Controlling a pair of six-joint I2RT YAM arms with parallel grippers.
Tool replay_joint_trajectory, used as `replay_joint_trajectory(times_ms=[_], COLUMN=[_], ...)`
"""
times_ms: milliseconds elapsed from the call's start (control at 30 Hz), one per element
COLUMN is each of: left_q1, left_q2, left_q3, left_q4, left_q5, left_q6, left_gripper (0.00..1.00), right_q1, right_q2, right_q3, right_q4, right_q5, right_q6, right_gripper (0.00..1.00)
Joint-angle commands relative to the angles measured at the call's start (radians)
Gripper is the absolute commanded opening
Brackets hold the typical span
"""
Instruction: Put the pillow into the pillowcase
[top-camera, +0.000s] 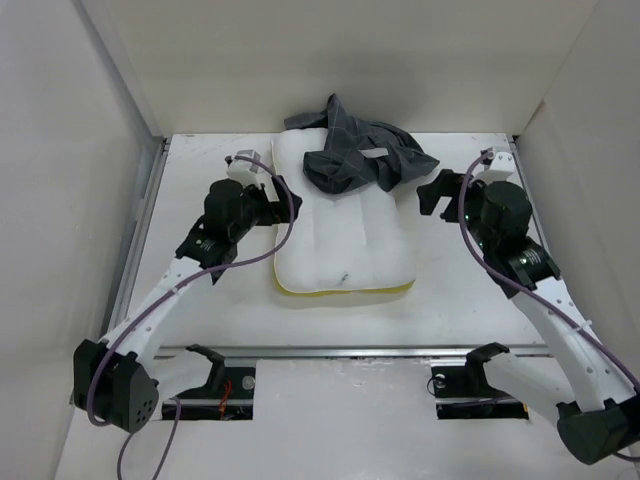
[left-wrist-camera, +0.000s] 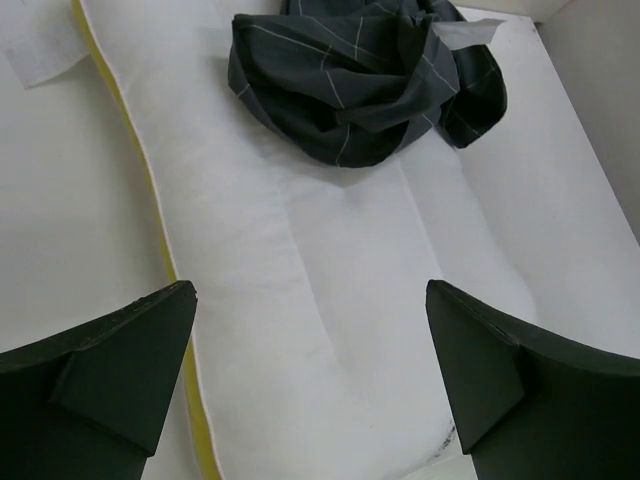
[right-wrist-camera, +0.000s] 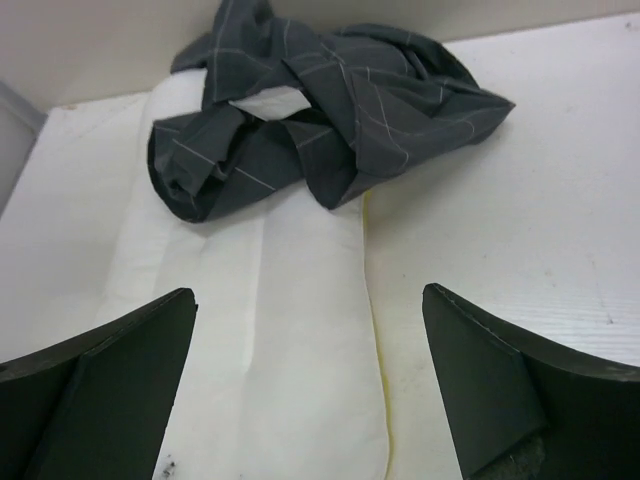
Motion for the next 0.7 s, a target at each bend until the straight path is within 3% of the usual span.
replay_joint_trajectory(times_ms=[0,100,233,300,400,600,667], left_q1=[-0.010,-0.010,-0.010,0.000,0.023,0.050,0.050], left_q2=[0.067,0.216,0.457,0.590,0.728,0.911,0.942], left_q3=[0.053,0.160,0.360,0.480,0.611,0.789,0.823], left_q4=[0.068,0.048,-0.017,-0.057,-0.093,-0.151,-0.151], left_q5=[-0.013,-0.027,-0.015,0.005,0.005,0.004,0.004], left_q6=[-0.016,-0.007,0.023,0.033,0.043,0.064,0.064], left_gripper=[1.00,1.00,0.99,0.95,0.89,0.65,0.64], right_q1=[0.005,0.005,0.005,0.005,0.005,-0.017,-0.017], right_q2=[-0.076,-0.053,0.157,0.206,0.317,0.655,0.722], right_q3=[-0.006,-0.015,0.098,0.108,0.132,0.359,0.434], right_q4=[0.048,0.080,0.014,0.065,0.157,0.096,0.095], right_q5=[0.025,0.085,0.151,0.140,0.131,0.162,0.162], right_q6=[0.004,-0.023,-0.042,-0.077,-0.077,-0.028,-0.010], right_gripper=[1.00,1.00,1.00,1.00,1.00,0.99,0.97])
